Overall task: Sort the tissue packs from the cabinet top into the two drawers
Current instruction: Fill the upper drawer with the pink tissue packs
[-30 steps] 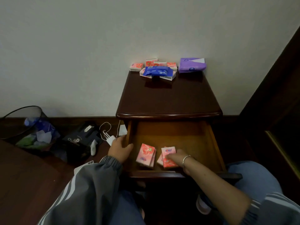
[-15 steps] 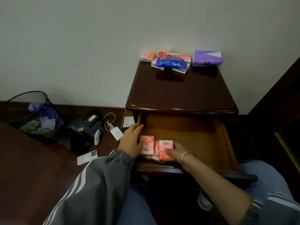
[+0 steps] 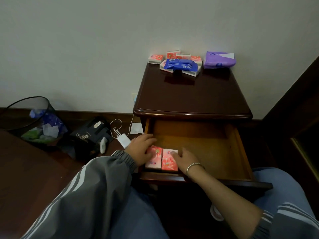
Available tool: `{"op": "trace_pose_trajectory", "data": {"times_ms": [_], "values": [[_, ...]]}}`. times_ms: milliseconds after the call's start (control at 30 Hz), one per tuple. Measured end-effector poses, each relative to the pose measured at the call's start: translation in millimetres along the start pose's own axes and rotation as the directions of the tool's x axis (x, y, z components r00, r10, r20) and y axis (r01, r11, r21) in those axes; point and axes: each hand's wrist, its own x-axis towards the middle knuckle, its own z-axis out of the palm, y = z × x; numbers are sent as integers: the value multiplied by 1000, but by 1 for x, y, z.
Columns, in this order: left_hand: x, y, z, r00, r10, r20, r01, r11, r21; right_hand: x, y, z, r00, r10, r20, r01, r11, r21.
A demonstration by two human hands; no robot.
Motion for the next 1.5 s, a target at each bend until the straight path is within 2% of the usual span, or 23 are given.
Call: {"op": "trace_pose_trajectory", "data": {"times_ms": [33, 100, 167, 267, 433, 600, 700, 767, 933, 1000, 1100, 1233, 1300, 1400, 1500], "values": [[-4, -2, 1, 997, -45, -69, 38, 993, -111, 3, 0, -1, 1000, 0, -14, 0, 1000, 16], [-11, -4, 4, 976, -178, -127, 132, 944, -302, 11, -6, -5, 998, -33, 61, 25, 992, 123], [-16, -4, 7, 955, -289, -71, 232, 870, -434, 19, -13, -7, 980, -58, 191, 18, 978, 206], [-19, -4, 12, 944, -330, 16, 284, 786, -549, 25, -18, -3, 949, -84, 303, 30, 983, 179], [-16, -9, 9, 936, -350, 23, 303, 773, -558, 24, -18, -6, 881, -96, 463, 28, 988, 152], [-14, -13, 8, 936, -344, 75, 322, 752, -576, 43, -38, -16, 943, -112, 312, 67, 986, 152], [-14, -13, 7, 934, -351, 70, 321, 734, -598, 46, -53, -7, 881, -153, 447, 121, 988, 101], [-14, -12, 8, 932, -359, 57, 318, 731, -604, 46, -55, -4, 838, -131, 529, 126, 991, 45], [-13, -9, 9, 927, -373, 43, 328, 751, -573, 36, -44, -1, 813, -123, 569, 132, 991, 26], [-13, -8, 9, 924, -380, 39, 337, 765, -549, 33, -43, 0, 830, -186, 526, 156, 983, 102], [-14, -9, 8, 920, -389, 47, 347, 754, -557, 29, -45, -4, 895, -287, 341, 183, 934, 306], [-13, -10, 6, 910, -411, 55, 361, 720, -593, 18, -38, -30, 906, -395, 153, 329, 883, 334], [-9, -10, 0, 899, -436, -37, 346, 760, -550, 12, -28, -58, 884, -465, 36, 431, 843, 322], [1, -7, -24, 837, -479, -264, 287, 795, -534, 10, -10, -116, 835, -523, -174, 551, 798, 245], [17, -1, -53, 776, -428, -463, 142, 834, -533, 33, 9, -173, 777, -456, -434, 521, 852, 38]]}}
